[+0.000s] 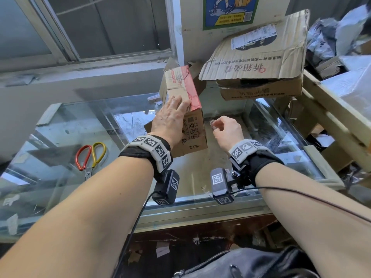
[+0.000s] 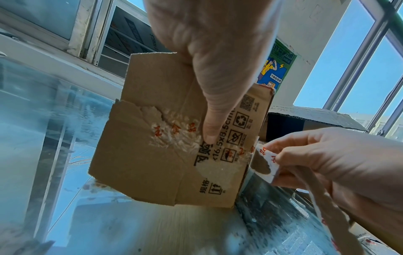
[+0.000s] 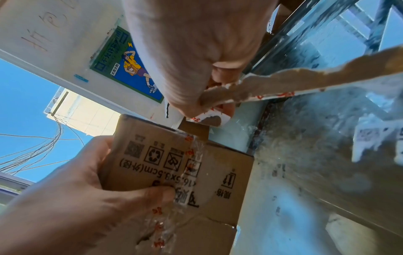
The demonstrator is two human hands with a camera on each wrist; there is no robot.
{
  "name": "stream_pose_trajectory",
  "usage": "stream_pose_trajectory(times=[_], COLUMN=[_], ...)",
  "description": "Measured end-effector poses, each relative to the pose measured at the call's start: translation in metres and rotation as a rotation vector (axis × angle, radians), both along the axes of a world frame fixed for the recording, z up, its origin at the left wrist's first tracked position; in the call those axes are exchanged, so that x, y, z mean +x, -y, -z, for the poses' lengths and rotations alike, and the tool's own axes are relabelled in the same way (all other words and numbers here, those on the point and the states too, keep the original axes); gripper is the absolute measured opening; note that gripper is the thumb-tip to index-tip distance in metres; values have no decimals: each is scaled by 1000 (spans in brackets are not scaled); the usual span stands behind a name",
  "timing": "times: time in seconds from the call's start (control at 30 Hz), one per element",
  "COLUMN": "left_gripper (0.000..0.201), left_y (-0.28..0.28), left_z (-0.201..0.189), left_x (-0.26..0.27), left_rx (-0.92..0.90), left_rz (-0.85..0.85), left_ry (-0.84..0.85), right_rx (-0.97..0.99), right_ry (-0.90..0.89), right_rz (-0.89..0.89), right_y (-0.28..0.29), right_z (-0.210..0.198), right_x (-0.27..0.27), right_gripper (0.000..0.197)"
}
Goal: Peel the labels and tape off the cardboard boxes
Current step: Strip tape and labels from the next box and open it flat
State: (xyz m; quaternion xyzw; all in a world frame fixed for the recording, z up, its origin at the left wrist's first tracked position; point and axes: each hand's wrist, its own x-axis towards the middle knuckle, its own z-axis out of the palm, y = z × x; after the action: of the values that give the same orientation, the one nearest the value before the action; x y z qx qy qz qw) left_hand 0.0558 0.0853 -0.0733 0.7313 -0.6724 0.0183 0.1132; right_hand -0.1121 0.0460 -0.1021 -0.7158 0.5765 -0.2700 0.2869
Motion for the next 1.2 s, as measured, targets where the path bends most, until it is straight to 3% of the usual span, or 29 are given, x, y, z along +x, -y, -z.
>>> stream_pose_trajectory(times=[0.27, 0.43, 0.57, 0.73, 0.87, 0.93, 1.0, 1.07, 1.2], left_gripper=[92, 96, 98, 97, 92, 89, 91, 94, 98], left_y=[0, 4, 4, 3, 5, 5, 5, 3, -4], left_z=[-3, -5, -11, -13, -19, -23, -26, -27, -24], left_x=[4, 10, 21, 28, 35, 37, 38, 38, 42], left_rx=[27, 69, 141, 145, 194, 210, 178, 98, -15], left_rz=[4, 28, 82, 115, 167, 192, 199, 180, 12], left_ry=[-21, -60, -96, -102, -95, -101, -149, -242, -385], right_rx=[231, 319, 254, 222, 242, 118, -61, -193, -296], right_ry=[308, 519, 379, 306, 302, 197, 87, 53, 34], right_rz=[-204, -179, -157, -78, -19, -12, -23, -63, -125], right_y=[3, -2, 1, 2, -2, -3, -2, -2, -7], right_z=[-1, -1, 4, 17, 10, 6, 3, 2, 5], right_x=[8, 1, 1, 7, 11, 12, 14, 19, 26], right_gripper=[33, 32, 26, 73, 78, 69, 42, 26, 25])
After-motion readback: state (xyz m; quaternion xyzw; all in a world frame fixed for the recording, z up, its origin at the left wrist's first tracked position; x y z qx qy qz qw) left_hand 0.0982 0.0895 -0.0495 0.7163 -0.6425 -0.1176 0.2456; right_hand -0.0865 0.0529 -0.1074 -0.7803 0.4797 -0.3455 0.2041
